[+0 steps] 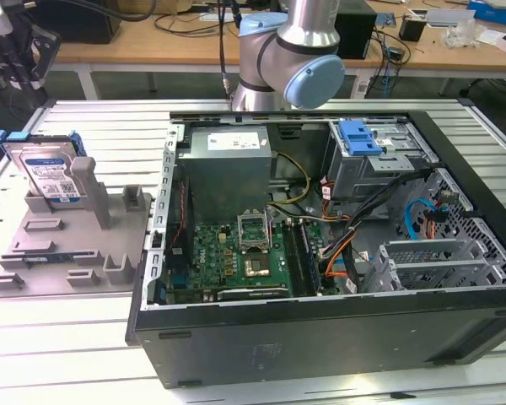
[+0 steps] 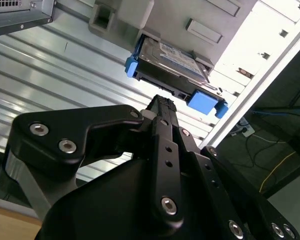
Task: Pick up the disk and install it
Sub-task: 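Reach for the disk, then pick up the disk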
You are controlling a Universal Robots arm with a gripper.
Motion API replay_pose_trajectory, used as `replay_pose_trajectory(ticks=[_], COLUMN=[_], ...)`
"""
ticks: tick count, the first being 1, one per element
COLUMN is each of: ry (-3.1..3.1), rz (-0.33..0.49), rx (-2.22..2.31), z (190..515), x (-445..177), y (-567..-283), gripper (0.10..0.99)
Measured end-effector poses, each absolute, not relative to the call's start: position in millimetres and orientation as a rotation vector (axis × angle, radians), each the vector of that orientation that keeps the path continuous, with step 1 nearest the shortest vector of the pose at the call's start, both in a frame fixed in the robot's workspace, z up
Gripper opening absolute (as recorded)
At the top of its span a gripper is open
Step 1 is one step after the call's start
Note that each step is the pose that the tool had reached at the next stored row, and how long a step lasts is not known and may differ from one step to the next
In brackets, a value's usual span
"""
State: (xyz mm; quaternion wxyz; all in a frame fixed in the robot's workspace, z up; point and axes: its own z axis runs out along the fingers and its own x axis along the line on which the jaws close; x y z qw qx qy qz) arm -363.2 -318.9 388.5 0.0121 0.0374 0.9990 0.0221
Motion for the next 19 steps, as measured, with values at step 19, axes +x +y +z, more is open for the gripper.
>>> replay_pose_trajectory(ticks=[19], ry=[3.115], rz=[0.069], rx=[0.117], z=[388.4], x=[-378.3], y=[-318.8], gripper=[0.106])
